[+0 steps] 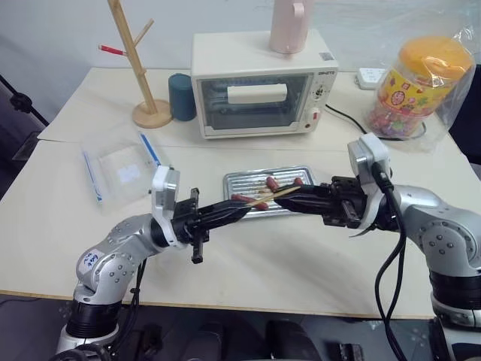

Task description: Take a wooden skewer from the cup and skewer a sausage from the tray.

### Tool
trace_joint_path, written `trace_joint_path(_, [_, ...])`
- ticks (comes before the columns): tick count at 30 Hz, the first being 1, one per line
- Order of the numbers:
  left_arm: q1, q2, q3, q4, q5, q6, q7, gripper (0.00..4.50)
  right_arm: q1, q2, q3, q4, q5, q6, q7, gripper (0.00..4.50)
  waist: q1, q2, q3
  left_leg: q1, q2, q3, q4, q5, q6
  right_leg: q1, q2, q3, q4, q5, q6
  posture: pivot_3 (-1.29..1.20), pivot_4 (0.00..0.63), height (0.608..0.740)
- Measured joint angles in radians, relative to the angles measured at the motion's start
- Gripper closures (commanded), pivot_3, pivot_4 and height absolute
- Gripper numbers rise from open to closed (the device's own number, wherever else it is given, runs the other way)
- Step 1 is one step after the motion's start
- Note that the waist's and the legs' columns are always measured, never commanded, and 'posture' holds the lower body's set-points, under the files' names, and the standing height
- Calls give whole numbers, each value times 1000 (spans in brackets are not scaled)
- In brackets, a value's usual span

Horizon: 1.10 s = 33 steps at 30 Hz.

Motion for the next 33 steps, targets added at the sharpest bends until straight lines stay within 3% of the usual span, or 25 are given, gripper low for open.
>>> trace_joint_path(4, [98, 44, 91, 37, 47, -62, -3, 4500, 164, -66, -52, 39, -181, -210, 63, 1635, 1, 0, 0, 0, 0, 0, -2, 0, 0, 0, 0, 0, -1, 0, 0, 0, 150, 740])
trace_joint_path(10, [305, 67, 198, 113, 135, -181, -29, 4500, 407, -99, -164, 81, -298, -384, 122, 135, -1, 0, 0, 2, 0, 1, -5, 0, 0, 1, 0, 1, -2, 0, 0, 0, 150, 740])
trace_joint_path(13, [394, 46, 259, 155, 172, -248, -11, 4500, 528, -92, -248, 148, -357, -512, 132, 64, 1, 0, 0, 5, 0, 1, -6, 0, 0, 4, 0, 1, -3, 0, 0, 0, 150, 740])
trace_joint_path(18, [410, 18, 299, 157, 183, -285, 38, 4500, 581, -78, -276, 180, -394, -584, 116, 64, 2, 0, 0, 6, 0, 1, -6, 0, 0, 5, -1, 1, -4, 0, 0, 0, 150, 740])
trace_joint_path(21, [404, 16, 298, 155, 186, -290, 48, 4500, 517, -64, -255, 113, -383, -502, 25, 64, -10, 0, 0, 7, 0, 1, -9, 1, -1, 4, 0, 2, -3, 0, 0, 0, 150, 740])
trace_joint_path(26, [366, 13, 272, 147, 202, -304, 63, 4500, 210, -130, -82, -46, -383, -134, -192, 64, -20, 0, 0, 7, 0, 0, -11, 1, -2, 3, 0, 1, -3, -1, -1, 0, 150, 740])
trace_joint_path(33, [332, 10, 229, 138, 209, -307, 78, 4500, -75, -144, 169, -10, -458, 163, -315, 64, -1, 0, 0, 1, -1, 0, -10, 1, -1, 0, -1, 0, -6, 0, -1, 0, 150, 740])
